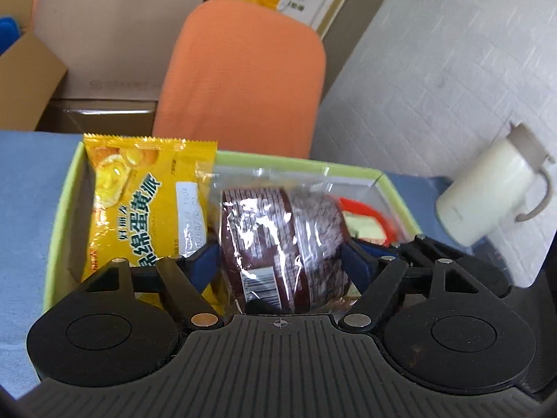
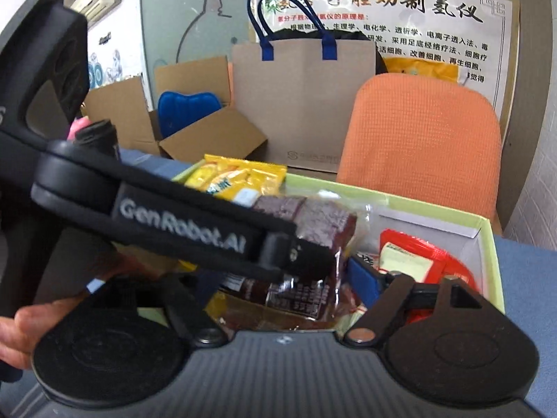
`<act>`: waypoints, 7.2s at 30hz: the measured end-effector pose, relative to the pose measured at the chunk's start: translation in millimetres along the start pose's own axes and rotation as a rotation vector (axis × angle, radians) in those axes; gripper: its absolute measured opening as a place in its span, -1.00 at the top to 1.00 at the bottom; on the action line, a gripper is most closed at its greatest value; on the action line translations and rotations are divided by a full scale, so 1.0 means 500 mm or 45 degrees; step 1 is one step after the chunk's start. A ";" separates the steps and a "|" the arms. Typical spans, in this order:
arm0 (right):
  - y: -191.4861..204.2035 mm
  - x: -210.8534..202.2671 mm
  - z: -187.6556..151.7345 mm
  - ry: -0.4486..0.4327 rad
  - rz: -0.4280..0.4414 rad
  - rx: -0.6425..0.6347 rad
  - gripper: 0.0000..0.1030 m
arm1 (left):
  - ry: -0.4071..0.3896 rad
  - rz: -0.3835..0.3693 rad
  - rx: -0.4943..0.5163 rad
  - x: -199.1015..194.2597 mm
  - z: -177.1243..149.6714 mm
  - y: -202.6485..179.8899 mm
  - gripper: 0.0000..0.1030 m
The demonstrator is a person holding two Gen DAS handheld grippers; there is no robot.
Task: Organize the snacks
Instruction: 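Lower the pastry bag into the green box and open the left tool, then reach the left tool to the green pea snack bag and grasp it, then drop the green pea bag into the green box with the left tool, then grasp the small green candy packet with the left tool, then carry the green candy packet into the green box and release it, then grasp the red cookie packet with the left tool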
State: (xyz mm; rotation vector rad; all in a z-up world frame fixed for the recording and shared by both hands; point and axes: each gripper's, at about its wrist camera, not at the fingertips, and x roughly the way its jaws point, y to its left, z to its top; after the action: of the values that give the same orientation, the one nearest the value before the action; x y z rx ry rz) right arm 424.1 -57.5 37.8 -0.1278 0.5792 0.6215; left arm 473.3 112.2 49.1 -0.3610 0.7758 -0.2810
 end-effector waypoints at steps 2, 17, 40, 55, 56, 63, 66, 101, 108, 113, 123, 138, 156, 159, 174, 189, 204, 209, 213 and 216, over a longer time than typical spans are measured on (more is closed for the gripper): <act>0.011 -0.053 0.006 -0.080 -0.022 -0.013 -0.80 | -0.064 -0.015 0.004 -0.048 0.000 -0.007 -0.34; 0.086 -0.408 -0.284 -0.142 -0.283 0.209 -0.81 | -0.173 -0.157 -0.017 -0.319 -0.301 -0.068 -0.67; 0.058 -0.325 -0.336 -0.048 -0.188 0.135 -0.46 | 0.146 -0.261 0.003 -0.080 -0.337 -0.186 -0.63; 0.164 -0.339 -0.301 -0.083 -0.236 -0.009 -0.05 | 0.050 -0.248 0.070 -0.169 -0.365 -0.174 0.55; 0.176 -0.332 -0.288 -0.093 -0.220 -0.023 -0.06 | 0.027 -0.231 0.061 -0.185 -0.360 -0.164 0.55; 0.227 -0.254 -0.169 -0.171 -0.096 -0.125 -0.06 | -0.110 -0.104 0.013 -0.263 -0.275 -0.079 0.55; 0.208 -0.213 -0.096 -0.206 -0.077 -0.140 -0.09 | -0.158 -0.068 0.038 -0.260 -0.197 -0.071 0.55; 0.136 -0.439 -0.429 -0.044 -0.270 0.278 -0.99 | 0.048 -0.244 -0.032 -0.232 -0.460 -0.181 -0.22; 0.114 -0.448 -0.446 -0.072 -0.220 0.355 -0.99 | 0.098 -0.246 0.021 -0.196 -0.455 -0.238 -0.03; 0.119 -0.441 -0.443 -0.058 -0.208 0.296 -0.99 | 0.150 -0.283 -0.036 -0.173 -0.461 -0.239 0.10; 0.123 -0.442 -0.450 -0.077 -0.211 0.280 -0.96 | 0.223 -0.288 0.082 -0.156 -0.482 -0.288 0.53; 0.139 -0.434 -0.437 -0.053 -0.262 0.222 0.02 | 0.211 -0.253 0.118 -0.145 -0.488 -0.282 0.97; 0.132 -0.230 -0.099 -0.239 -0.216 -0.179 -0.04 | -0.186 -0.182 0.054 -0.187 -0.161 -0.170 0.95; 0.095 -0.178 -0.060 -0.212 -0.214 -0.177 -0.05 | -0.180 -0.177 0.043 -0.141 -0.102 -0.154 0.95; 0.073 -0.316 -0.037 -0.424 -0.309 -0.137 -0.85 | -0.347 -0.116 0.043 -0.204 -0.084 -0.105 -0.07; 0.166 -0.370 -0.379 0.011 -0.211 0.205 -0.94 | 0.105 -0.164 -0.065 -0.177 -0.420 -0.118 -0.11; 0.198 -0.330 -0.383 0.058 -0.179 0.115 -0.66 | 0.171 -0.120 0.190 -0.126 -0.458 -0.217 0.47; 0.211 -0.363 -0.348 -0.011 -0.183 0.047 -0.54 | 0.112 -0.096 0.213 -0.170 -0.449 -0.230 0.63; 0.209 -0.354 -0.285 -0.095 -0.208 -0.033 -0.55 | 0.022 -0.097 0.211 -0.201 -0.393 -0.237 0.63; 0.188 -0.321 -0.230 -0.133 -0.210 -0.077 -0.55 | -0.019 -0.078 0.202 -0.194 -0.329 -0.236 0.63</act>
State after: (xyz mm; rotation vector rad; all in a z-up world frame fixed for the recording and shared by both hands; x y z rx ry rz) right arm 209.1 -96.0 35.2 -0.1971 0.4437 0.4823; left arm 274.9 7.0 50.7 -0.2373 0.7238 -0.3944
